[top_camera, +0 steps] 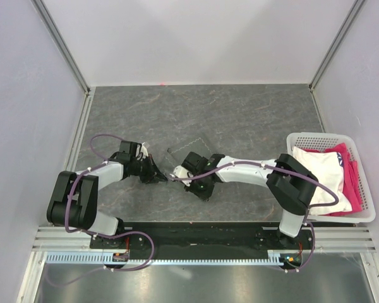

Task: Fold the napkin, place the utensils inside, and roll it up
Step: Roll the napkin with the utensil

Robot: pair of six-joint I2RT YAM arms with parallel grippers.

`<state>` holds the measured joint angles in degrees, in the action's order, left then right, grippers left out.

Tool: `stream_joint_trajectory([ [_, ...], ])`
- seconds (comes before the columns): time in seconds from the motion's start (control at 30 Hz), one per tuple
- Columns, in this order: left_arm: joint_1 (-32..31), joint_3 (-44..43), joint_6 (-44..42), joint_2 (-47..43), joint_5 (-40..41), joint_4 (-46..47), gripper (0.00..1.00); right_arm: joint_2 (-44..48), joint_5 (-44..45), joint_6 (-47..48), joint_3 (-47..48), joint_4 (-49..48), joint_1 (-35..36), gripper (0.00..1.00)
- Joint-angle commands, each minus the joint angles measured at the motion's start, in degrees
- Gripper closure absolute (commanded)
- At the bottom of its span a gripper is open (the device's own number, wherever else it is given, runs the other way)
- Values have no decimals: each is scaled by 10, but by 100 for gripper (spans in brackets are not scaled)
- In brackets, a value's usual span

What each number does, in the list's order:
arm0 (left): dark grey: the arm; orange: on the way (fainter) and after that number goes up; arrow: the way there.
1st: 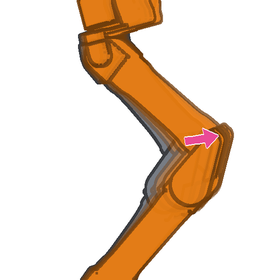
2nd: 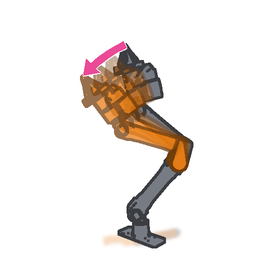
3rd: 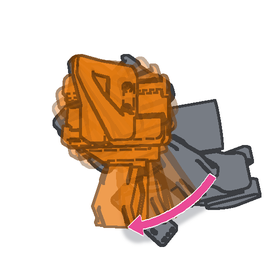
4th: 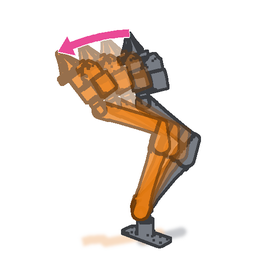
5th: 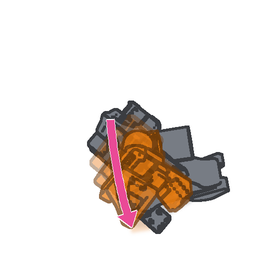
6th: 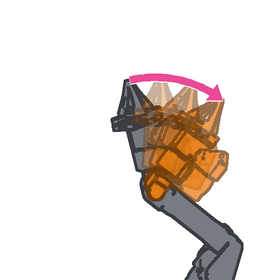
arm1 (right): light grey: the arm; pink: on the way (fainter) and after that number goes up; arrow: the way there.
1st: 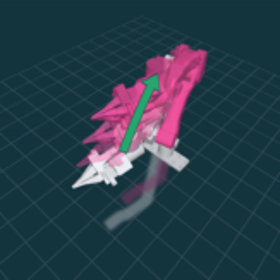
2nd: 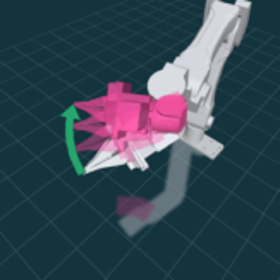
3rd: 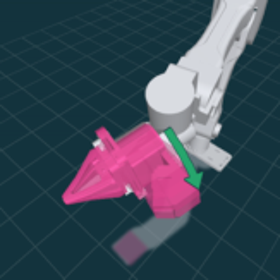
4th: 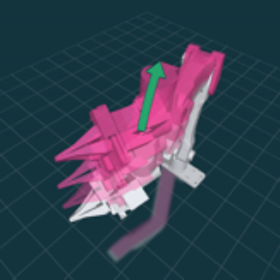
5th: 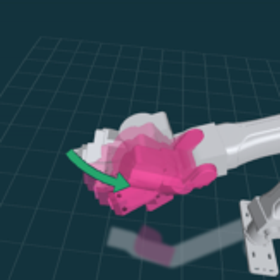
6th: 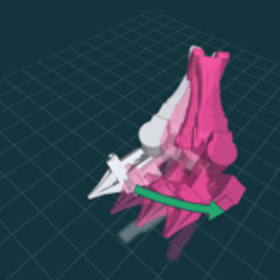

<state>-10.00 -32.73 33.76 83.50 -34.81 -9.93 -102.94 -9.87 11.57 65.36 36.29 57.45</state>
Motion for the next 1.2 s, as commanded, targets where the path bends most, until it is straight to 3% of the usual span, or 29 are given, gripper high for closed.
stream_joint_trajectory([
  [0.0, 0, -6, -16, 5, -15, 15, 98, -32, -163, -7, 5, 52, -44, 95],
  [0.13, -1, -13, -23, 18, -3, -3, 98, -64, -226, 8, 1, 43, -94, 94],
  [0.37, -1, -13, -24, 28, 5, -11, 98, -98, -256, 20, -5, 24, -144, 90],
  [0.47, -1, -13, -26, 31, 4, -11, 98, -87, -254, 19, -1, 22, -148, 83],
  [0.7, -2, -15, -24, 32, 1, -13, 98, 5, -184, -7, 49, 47, -151, 41],
  [0.8, -2, -20, -27, 32, -3, -19, 98, 37, -138, -18, 83, 53, -151, 37],
  [0.97, -2, -21, -28, 31, -2, -21, 98, 77, -32, -35, 96, 4, -104, 35],
  [1.07, -2, -22, -27, 33, -3, -20, 98, 81, -13, -58, 88, -57, -78, 47],
  [1.17, -2, -23, -27, 34, -3, -21, 98, 56, -56, -95, 92, -95, -67, 57],
])
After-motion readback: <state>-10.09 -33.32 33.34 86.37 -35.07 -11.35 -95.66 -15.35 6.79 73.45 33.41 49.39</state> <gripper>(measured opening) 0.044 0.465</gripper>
